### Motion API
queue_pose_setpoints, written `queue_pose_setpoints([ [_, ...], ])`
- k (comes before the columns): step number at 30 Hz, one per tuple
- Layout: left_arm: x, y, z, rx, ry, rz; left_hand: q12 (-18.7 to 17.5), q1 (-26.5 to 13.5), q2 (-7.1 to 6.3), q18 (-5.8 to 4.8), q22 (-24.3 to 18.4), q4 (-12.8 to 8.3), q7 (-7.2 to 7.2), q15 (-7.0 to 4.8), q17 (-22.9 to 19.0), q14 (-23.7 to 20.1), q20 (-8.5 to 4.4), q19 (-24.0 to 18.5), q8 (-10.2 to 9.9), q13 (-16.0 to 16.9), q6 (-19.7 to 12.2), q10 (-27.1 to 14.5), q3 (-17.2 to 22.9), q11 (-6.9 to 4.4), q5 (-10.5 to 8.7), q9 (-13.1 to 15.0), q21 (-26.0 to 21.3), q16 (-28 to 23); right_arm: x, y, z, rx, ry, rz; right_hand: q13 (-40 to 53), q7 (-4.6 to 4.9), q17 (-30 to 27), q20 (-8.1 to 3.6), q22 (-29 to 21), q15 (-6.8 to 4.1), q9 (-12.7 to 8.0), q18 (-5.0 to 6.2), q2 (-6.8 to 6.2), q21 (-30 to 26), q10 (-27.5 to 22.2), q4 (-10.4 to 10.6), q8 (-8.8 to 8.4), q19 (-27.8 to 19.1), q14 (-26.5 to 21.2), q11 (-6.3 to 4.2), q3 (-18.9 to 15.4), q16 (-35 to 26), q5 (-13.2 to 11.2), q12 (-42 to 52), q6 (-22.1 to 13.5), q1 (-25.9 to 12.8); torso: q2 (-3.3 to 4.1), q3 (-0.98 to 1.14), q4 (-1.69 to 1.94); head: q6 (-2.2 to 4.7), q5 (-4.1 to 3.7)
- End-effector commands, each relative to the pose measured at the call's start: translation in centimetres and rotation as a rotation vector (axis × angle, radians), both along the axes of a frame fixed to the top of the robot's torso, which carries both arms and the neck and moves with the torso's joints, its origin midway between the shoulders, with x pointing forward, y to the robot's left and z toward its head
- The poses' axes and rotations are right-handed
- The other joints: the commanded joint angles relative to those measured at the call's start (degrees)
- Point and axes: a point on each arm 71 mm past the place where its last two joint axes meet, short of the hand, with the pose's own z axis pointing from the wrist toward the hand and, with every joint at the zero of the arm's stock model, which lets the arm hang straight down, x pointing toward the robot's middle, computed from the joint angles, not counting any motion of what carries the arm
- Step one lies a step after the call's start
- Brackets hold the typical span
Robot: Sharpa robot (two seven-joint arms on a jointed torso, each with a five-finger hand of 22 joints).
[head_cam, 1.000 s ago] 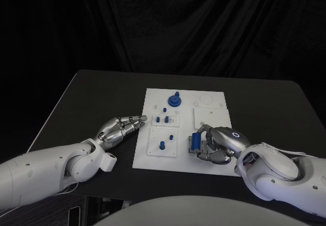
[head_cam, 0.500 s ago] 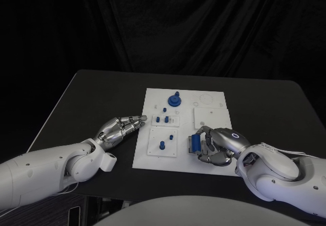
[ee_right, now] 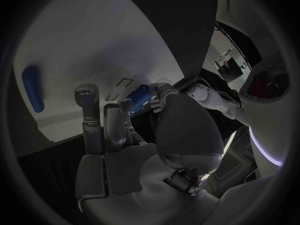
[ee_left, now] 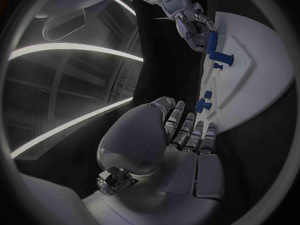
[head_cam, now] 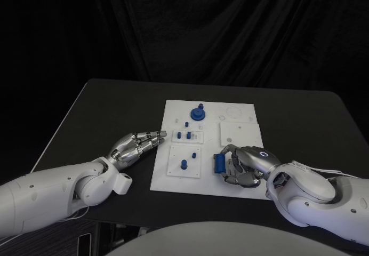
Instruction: Assemble the parts on the task board
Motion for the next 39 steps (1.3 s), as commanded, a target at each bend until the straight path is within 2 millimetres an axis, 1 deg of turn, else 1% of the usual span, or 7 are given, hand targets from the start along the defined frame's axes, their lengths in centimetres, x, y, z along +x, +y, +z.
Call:
queue_pose_setpoints([
  [1, -0.1, -0.1, 0.6, -0.063, -0.060, 0.009, 0.0, -0.6, -0.11, 0.71, 0.1, 0.2, 0.35, 0.38, 0.0, -0.1, 0.40, -0.2, -0.1, 0.0, 0.0, 0.0, 0.3, 0.31, -0.23, 0.1, 0.1, 0.3, 0.0, -0.1, -0.3, -0.031, 0.021, -0.014, 0.0, 0.35, 0.0, 0.15, 5.0, 0.08, -0.1, 0.41, 0.77, 0.2, 0.2, 0.0, -0.54, 0.0, 0.2, 0.07, -0.8, 0.3, -1.2, 0.4, -0.7, 0.0, 0.06, -0.04, 0.01, -0.01, 0.05],
  [7, 0.0, -0.1, 0.5, -0.062, -0.059, 0.009, 0.0, -0.6, -0.11, 0.71, 0.1, 0.2, 0.35, 0.38, 0.0, -0.1, 0.40, -0.2, -0.1, 0.0, 0.0, 0.0, 0.3, 0.31, -0.23, 0.1, 0.1, 0.3, 0.1, -0.2, -0.4, -0.038, 0.025, -0.022, -0.7, 0.26, -0.2, 0.22, 5.0, 0.13, -0.2, 0.48, 0.62, -0.2, -0.8, 0.1, -3.80, -0.2, -0.1, 0.08, -3.6, 0.3, -6.3, 0.4, -4.2, 1.1, 0.05, -0.06, 0.01, -0.01, 0.03],
  [8, 0.0, -0.1, 0.5, -0.062, -0.059, 0.009, 0.0, -0.6, -0.11, 0.71, 0.1, 0.2, 0.35, 0.38, 0.0, -0.1, 0.40, -0.2, -0.1, 0.0, 0.0, 0.0, 0.3, 0.31, -0.23, 0.1, 0.1, 0.3, 0.1, -0.2, -0.4, -0.039, 0.025, -0.022, -0.9, 0.01, -0.2, 0.15, 4.9, 0.00, -0.5, 0.53, -0.08, -0.3, -0.9, 0.2, -7.68, -0.3, -0.1, -0.09, -4.9, 0.3, -8.6, 0.5, -6.7, 1.7, 0.04, -0.06, 0.02, -0.01, 0.04],
  [16, 0.0, -0.1, 0.5, -0.062, -0.058, 0.007, 0.0, -0.6, -0.11, 0.71, 0.1, 0.2, 0.35, 0.38, 0.0, -0.1, 0.40, -0.2, -0.1, 0.0, 0.0, 0.0, 0.3, 0.31, -0.23, 0.1, 0.1, 0.3, 0.1, -0.2, -0.4, -0.039, 0.025, -0.024, -1.4, -0.83, -0.3, -0.26, 4.9, -0.46, -0.9, 0.56, -3.59, -0.6, -1.1, 0.4, -14.92, -0.6, -0.2, -0.68, -9.2, 0.3, -18.3, 0.7, -11.4, 3.9, 0.03, -0.05, 0.06, -0.01, 0.06],
  [21, 0.0, -0.1, 0.5, -0.061, -0.057, 0.007, -0.1, -0.7, -0.13, 0.71, 0.1, 0.2, 0.39, 0.42, 0.0, -0.1, 0.44, -0.2, 0.0, 0.0, 0.1, 0.0, 0.3, 0.39, -0.34, 0.1, 0.1, 0.3, 0.1, -0.1, -0.1, -0.007, 0.000, -0.021, -0.8, -0.86, -0.3, -0.42, 4.9, -0.57, -0.7, 0.53, -4.00, -0.6, -0.6, 0.4, -13.88, -0.6, -0.2, -0.76, -9.7, 0.4, -21.9, 1.2, -11.4, 3.9, 0.00, -0.05, -0.03, -0.01, 0.21],
  [32, 0.0, -0.1, 0.4, -0.062, -0.056, 0.006, 0.0, -0.7, -0.13, 0.71, 0.1, 0.2, 0.40, 0.44, 0.0, -0.1, 0.45, -0.1, 0.0, 0.0, 0.1, 0.1, 0.3, 0.42, -0.36, 0.1, 0.1, 0.3, -0.1, -0.2, 0.5, 0.050, -0.045, -0.016, 0.6, -0.72, 0.1, -0.38, 5.1, -0.51, -0.2, 0.40, -2.02, 0.2, 1.0, 0.3, -10.68, -0.1, 0.1, -0.69, -8.1, 0.7, -20.8, 2.3, -10.1, 3.5, -0.03, -0.01, -0.01, -0.01, 0.09],
  [39, 0.0, -0.1, 0.4, -0.062, -0.055, 0.006, 0.0, -0.7, -0.13, 0.71, 0.1, 0.2, 0.40, 0.44, 0.0, -0.1, 0.45, -0.1, 0.0, 0.0, 0.1, 0.1, 0.3, 0.42, -0.36, 0.1, 0.1, 0.3, -0.2, -0.2, 0.8, 0.083, -0.071, -0.016, 1.1, -0.42, 0.3, -0.30, 5.2, -0.40, 0.4, 0.31, 1.92, 0.8, 1.4, 0.2, -5.36, 0.3, 0.4, -0.50, -5.3, 1.0, -19.3, 2.7, -7.3, 1.4, -0.09, 0.02, -0.08, -0.01, 0.20],
])
